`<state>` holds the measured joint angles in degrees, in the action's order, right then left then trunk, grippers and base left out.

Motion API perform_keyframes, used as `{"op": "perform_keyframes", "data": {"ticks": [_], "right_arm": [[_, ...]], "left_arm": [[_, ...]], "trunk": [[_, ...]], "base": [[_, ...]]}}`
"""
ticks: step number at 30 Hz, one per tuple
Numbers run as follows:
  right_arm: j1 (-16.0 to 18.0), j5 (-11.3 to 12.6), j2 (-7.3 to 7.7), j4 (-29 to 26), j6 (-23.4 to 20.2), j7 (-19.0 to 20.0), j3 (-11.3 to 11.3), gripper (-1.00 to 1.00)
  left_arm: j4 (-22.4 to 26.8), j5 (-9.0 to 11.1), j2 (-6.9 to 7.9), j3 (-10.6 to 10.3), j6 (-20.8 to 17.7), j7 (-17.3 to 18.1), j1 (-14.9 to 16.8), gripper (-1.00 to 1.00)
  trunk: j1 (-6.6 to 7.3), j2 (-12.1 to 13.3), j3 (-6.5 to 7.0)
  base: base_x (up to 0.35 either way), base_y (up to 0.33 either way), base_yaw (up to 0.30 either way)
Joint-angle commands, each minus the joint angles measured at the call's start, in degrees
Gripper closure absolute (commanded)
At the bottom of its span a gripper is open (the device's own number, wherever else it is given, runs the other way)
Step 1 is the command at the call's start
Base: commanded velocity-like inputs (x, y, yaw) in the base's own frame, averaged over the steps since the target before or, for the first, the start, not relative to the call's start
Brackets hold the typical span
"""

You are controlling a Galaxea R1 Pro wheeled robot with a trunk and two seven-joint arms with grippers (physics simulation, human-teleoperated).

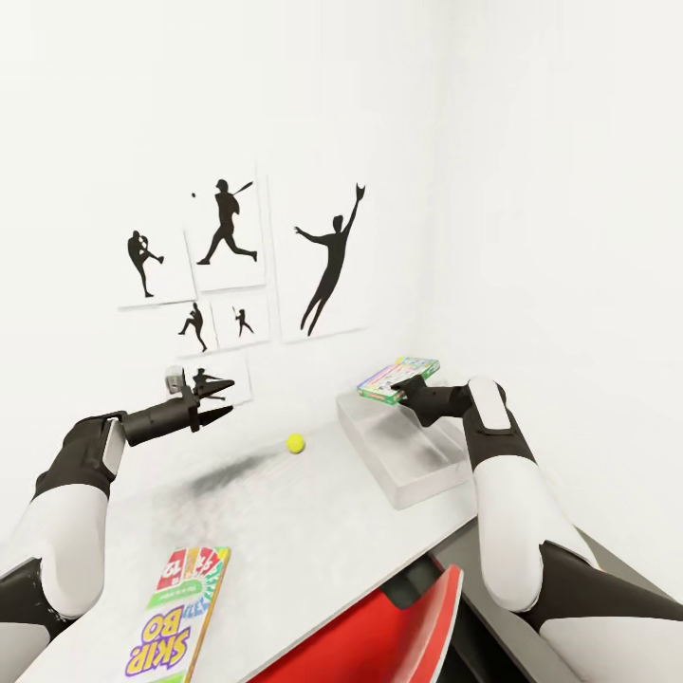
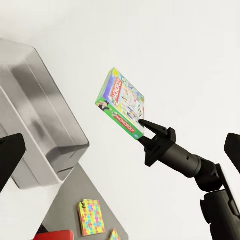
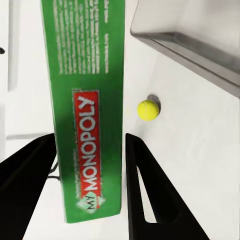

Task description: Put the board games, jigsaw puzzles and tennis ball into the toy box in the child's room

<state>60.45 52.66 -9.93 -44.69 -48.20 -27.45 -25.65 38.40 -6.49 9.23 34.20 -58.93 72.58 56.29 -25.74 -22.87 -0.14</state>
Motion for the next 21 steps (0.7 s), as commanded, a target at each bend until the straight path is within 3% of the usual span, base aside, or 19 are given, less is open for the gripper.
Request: {"op": "perform_keyframes", "data": {"ticks": [1, 21], "right_arm": [[0.03, 0.69, -0.07, -0.06, -0.05, -0.6, -0.24, 1.0], [0.02, 0.69, -0.07, -0.05, -0.22, -0.59, -0.28, 1.0]], "left_arm": [[0.01, -0.61, -0.09, 0.25, -0.5, 0.49, 0.05, -1.0], [0.01, -0.54, -0.61, 0.25, -0.55, 0.55, 0.05, -1.0]], "trunk": [[-0.04, -0.05, -0.03], [-0.04, -0.05, -0.03]], "base": [[0.133, 0.092, 0.0], [0.041, 0.006, 0.0]]}}
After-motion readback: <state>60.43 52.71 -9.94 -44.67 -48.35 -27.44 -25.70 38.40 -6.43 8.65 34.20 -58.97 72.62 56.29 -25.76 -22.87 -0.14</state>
